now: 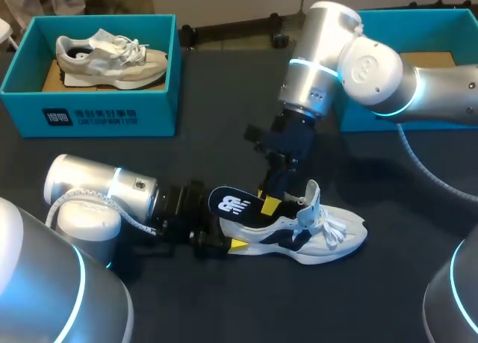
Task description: Take the shoe out of the shoebox, open the shoe tongue, remove and reinsert the insole, then place the shoe into the shoebox
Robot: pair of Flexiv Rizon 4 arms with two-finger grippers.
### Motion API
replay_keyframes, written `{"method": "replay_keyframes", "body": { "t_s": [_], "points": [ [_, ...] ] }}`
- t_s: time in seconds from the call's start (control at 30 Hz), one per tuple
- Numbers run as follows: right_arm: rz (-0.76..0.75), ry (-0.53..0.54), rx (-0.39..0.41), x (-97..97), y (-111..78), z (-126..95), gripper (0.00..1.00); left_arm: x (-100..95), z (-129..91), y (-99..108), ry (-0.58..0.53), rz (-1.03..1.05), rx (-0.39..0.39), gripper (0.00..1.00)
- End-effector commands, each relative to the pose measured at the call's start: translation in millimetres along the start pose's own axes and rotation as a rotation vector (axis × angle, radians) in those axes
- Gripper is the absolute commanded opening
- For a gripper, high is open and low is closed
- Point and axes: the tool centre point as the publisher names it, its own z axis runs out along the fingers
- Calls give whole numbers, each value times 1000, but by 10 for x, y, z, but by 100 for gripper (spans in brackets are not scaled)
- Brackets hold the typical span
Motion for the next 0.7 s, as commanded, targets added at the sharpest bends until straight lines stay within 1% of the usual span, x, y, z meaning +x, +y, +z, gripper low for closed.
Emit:
{"method": "replay_keyframes", "body": {
  "t_s": [0.03,0.1,0.27,0.5,0.6,0.63,0.67,0.7],
  "points": [
    [-1,2,-11,-19,-19,55,33,-3,8,11,0,0,-1,0],
    [-2,4,-15,-10,-9,64,30,-3,8,11,0,0,-1,0],
    [-2,7,-18,-14,18,61,29,-3,8,11,0,0,-1,0],
    [-9,12,-32,-63,69,60,25,-3,8,11,0,0,-1,0],
    [-10,16,-38,-81,85,67,21,-3,8,11,0,0,-1,0],
    [-9,18,-39,-89,88,71,18,-3,8,11,0,0,-1,0],
    [-8,21,-40,-93,91,76,11,-3,8,11,0,0,-1,0],
    [-8,23,-42,-95,93,79,9,-3,8,11,0,0,-1,0]
  ]
}}
